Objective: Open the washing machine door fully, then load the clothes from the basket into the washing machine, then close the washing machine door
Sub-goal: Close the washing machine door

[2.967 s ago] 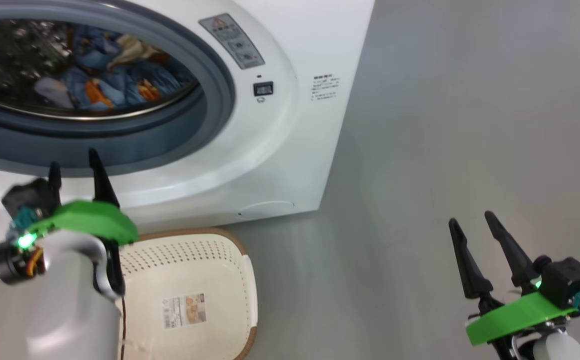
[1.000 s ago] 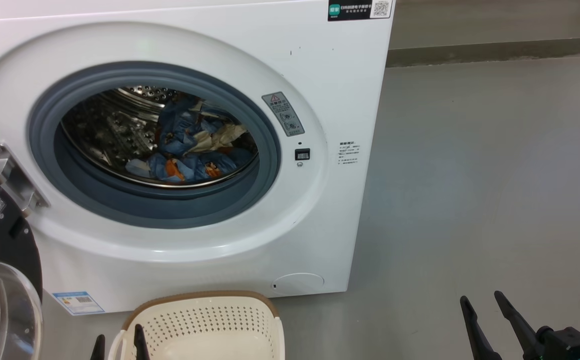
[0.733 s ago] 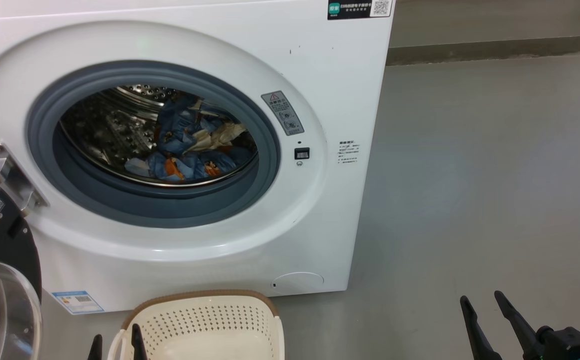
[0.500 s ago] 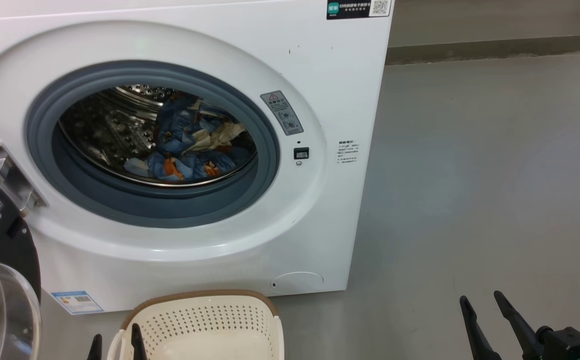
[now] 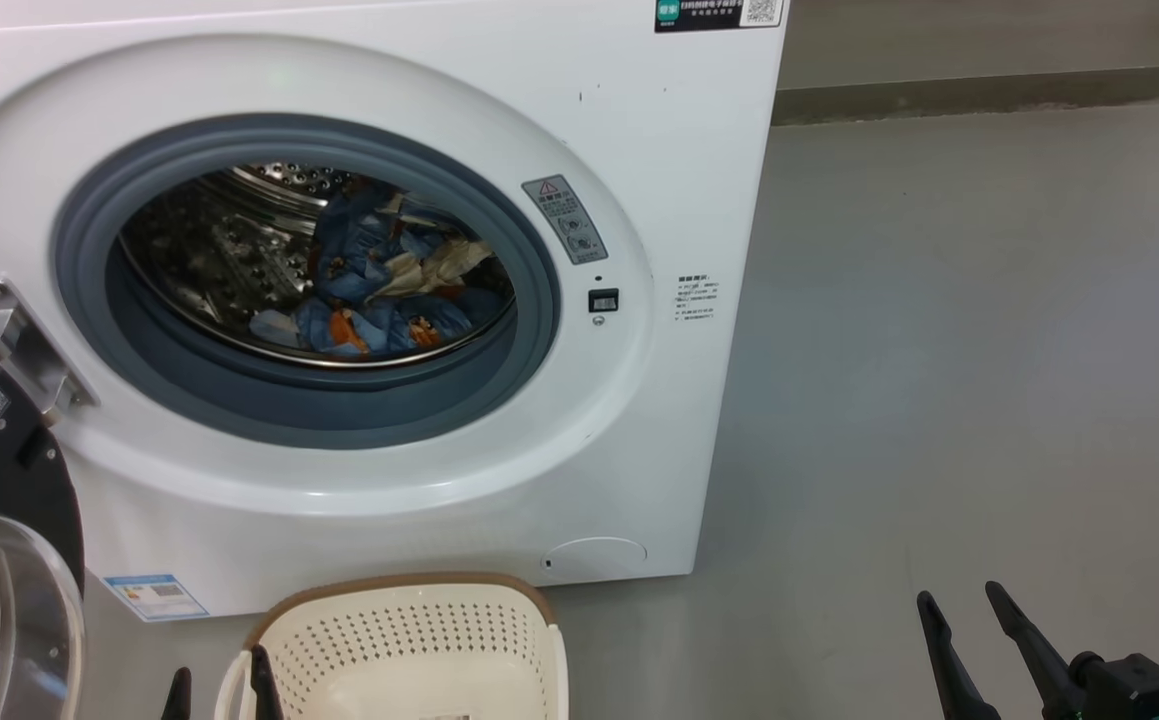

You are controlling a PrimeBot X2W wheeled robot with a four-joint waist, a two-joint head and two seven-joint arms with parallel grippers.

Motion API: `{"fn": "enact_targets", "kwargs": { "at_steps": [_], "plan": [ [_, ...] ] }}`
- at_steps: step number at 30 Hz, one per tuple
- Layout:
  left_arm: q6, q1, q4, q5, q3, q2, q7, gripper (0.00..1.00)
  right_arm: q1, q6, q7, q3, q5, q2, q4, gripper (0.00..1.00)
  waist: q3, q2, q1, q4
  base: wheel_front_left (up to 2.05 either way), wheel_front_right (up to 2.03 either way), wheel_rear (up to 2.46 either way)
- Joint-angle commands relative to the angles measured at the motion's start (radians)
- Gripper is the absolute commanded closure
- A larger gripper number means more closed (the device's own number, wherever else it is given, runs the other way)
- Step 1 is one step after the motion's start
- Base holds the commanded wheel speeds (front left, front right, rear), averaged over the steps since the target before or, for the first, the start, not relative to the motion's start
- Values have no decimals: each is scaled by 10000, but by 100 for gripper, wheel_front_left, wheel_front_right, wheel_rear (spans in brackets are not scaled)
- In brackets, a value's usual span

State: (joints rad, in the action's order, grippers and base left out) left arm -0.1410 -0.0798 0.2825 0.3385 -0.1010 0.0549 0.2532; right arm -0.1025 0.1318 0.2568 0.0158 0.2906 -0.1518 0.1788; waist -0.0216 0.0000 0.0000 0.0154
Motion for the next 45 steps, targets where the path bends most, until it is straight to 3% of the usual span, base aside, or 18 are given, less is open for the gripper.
{"fn": "enact_targets", "kwargs": {
  "at_steps": [1,17,34,45],
  "plan": [
    [-109,221,-243,-25,273,130,85,0,218,-11,49,177,-127,-96,-215,0,4,0,0,-5,-100,100,0],
    [-149,218,-354,16,185,223,85,0,226,-11,49,142,-142,-92,-251,0,87,0,0,-18,-150,150,0],
    [-181,220,-311,58,119,298,85,0,246,-11,49,162,-135,-88,-235,0,75,0,0,69,-17,17,0],
    [-287,184,-440,31,125,391,85,0,172,-11,49,99,-132,-97,-253,0,-59,0,0,988,0,0,0]
  ]
}}
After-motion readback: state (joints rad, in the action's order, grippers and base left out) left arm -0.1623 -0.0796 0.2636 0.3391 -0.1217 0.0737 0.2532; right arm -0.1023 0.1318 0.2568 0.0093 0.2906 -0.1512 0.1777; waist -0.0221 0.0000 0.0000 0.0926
